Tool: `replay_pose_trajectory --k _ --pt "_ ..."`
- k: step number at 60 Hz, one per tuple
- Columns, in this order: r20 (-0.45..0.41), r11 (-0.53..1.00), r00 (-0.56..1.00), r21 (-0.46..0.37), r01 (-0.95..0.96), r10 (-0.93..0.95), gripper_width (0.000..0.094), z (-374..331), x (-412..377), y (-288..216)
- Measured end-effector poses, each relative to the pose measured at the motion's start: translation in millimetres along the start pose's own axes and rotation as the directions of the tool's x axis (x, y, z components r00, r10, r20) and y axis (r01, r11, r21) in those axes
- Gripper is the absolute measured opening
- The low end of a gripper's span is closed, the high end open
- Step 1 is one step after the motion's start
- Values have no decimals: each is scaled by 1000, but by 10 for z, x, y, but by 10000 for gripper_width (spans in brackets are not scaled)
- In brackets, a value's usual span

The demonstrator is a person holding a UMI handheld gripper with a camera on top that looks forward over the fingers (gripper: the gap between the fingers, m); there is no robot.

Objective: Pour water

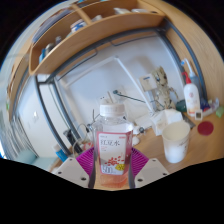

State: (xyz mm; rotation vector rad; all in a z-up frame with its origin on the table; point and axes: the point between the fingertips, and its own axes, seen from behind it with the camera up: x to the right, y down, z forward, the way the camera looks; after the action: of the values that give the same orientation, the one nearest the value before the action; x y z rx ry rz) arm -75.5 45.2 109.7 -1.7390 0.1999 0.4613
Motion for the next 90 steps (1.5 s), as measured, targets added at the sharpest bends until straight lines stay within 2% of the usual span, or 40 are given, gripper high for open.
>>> replay_pose_trajectory --k 5,11,19,22,27,35,45,54,61,68,73,77,81,87,90 --pt "21 962 963 37 -269 269 463 39 33 -206" --pt "53 827 836 127 -548 546 464 80 146 -535" --pt "117 600 629 210 -772 769 465 72 399 -845" --pt "144 511 544 215 -832 826 466 81 481 -889" --pt "148 402 436 213 -891 888 467 95 565 -909" --pt "212 224 261 183 -957 942 467 156 600 -965" --pt "202 48 75 136 -990 976 468 251 574 -884" --pt "198 25 51 131 -991 979 471 254 572 -865" --pt "183 13 30 97 -995 983 469 271 512 -853" --pt "189 140 154 87 -986 970 469 163 381 -1120" --pt "145 423 430 77 -903 891 468 83 252 -1399" --pt "68 706 708 52 -706 703 470 -55 226 -1587" --pt "25 886 888 60 -460 460 473 -129 329 -1820" --pt "-33 986 990 103 -131 135 480 -243 598 -2191" --pt "-102 991 995 133 -3 17 480 -291 856 -2312"
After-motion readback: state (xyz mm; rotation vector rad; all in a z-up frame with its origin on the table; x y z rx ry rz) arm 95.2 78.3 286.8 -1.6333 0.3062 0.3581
